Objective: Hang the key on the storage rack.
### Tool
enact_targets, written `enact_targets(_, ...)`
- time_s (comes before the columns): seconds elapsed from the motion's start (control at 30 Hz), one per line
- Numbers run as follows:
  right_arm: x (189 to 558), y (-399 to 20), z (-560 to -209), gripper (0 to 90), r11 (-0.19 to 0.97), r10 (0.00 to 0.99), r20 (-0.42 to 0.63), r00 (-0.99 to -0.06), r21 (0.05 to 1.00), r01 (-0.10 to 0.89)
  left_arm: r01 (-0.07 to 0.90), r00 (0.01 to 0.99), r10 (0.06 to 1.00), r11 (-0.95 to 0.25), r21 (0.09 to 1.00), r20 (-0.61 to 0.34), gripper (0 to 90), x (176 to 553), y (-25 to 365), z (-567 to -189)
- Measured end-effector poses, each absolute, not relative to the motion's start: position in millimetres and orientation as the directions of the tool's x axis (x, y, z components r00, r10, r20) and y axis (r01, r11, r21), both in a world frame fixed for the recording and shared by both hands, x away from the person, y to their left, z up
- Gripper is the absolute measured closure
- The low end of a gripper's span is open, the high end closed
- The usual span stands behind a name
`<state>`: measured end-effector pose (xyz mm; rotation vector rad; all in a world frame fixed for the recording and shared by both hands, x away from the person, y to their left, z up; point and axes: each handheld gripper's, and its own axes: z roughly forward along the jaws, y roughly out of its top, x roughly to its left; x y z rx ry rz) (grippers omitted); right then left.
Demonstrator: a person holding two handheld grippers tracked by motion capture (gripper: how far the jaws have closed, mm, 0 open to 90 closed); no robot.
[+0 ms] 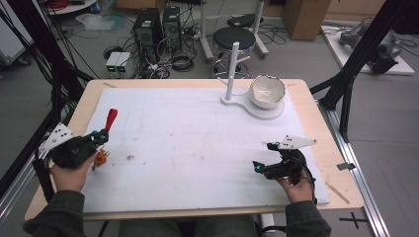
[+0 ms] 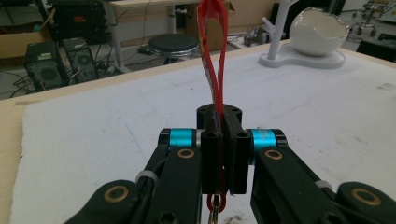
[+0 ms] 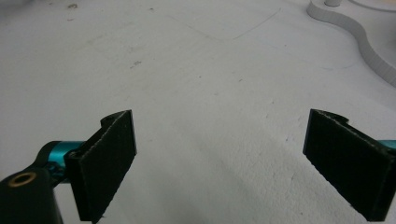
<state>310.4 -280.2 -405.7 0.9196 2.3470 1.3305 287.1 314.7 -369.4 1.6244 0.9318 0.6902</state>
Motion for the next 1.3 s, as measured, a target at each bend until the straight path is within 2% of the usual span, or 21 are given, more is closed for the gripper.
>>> enact_targets(0.43, 309.1, -279.9, -404.1, 8.5, 0.363, 0.661, 0.061, -0.748, 0.846, 0.389, 0.137, 0.585, 0.811, -0.085, 0.987, -0.011, 86.5, 284.8, 296.0, -336.6)
enact_targets(1.3, 309.0, -281.2, -405.6, 8.4, 0.363, 0.661, 0.051, -0.749, 0.852, 0.378, 0.101, 0.645, 0.764, -0.064, 0.993, -0.016, 86.5, 304.7, 254.7, -316.4)
